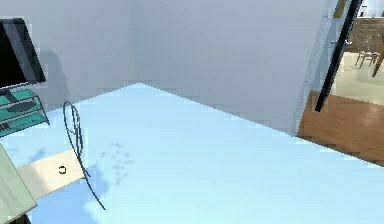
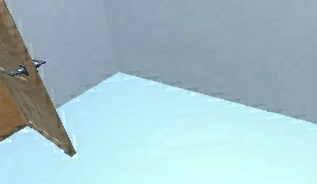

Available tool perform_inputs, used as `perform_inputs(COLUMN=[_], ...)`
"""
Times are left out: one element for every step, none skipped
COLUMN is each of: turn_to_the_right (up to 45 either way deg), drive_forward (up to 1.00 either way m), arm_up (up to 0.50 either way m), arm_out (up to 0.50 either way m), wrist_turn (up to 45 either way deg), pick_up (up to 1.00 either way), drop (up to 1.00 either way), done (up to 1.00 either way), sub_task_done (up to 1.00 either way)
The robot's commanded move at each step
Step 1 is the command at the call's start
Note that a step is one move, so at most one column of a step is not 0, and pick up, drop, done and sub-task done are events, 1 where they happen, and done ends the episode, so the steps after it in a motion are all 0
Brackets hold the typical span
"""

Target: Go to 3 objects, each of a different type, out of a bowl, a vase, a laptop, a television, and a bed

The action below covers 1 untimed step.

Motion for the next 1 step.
perform_inputs(turn_to_the_right=[-3.0], drive_forward=[0.00], arm_up=[0.00], arm_out=[0.00], wrist_turn=[0.0], pick_up=[0.00], drop=[0.00], done=[0.00], sub_task_done=[0.00])
